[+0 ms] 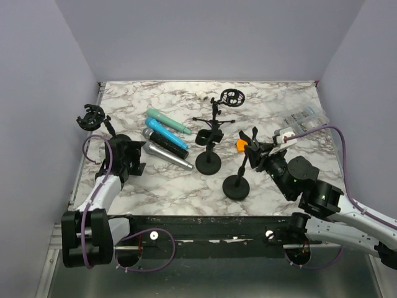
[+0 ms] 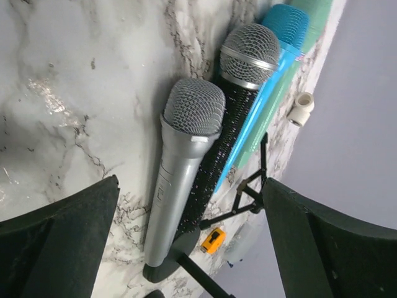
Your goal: Remove the microphone from the stand
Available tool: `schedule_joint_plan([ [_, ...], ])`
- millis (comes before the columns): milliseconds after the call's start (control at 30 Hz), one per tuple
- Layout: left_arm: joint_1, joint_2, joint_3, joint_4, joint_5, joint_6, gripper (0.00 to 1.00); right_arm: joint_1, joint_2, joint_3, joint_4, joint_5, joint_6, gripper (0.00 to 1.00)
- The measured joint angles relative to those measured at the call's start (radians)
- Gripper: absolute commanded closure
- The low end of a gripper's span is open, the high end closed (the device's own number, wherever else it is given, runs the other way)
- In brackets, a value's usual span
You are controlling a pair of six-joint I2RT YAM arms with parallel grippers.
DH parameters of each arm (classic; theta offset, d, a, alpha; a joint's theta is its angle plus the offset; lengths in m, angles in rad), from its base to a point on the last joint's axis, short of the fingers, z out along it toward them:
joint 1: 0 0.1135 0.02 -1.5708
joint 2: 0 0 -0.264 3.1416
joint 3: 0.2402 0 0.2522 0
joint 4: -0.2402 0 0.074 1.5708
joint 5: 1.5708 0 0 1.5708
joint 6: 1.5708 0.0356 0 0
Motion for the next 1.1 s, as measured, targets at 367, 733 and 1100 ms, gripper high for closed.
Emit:
schedule_joint_plan([
  [367, 0.0, -0.253, 0.042, -0.129, 0.098, 0.091, 0.03, 0.0, 0.07, -0.035, 0.195, 0.105, -0.11, 0.99],
  [733, -0.087, -0.299, 0.505, -0.259, 0.176, 0.345, 0.04, 0.0, 0.116, -0.099, 0.389, 0.112, -0.262, 0.99],
  [1100, -0.199, -0.261, 0.587, -0.234, 0.172, 0.658, 0.04, 0.0, 0.085, -0.107, 0.357, 0.089, -0.18, 0.34],
])
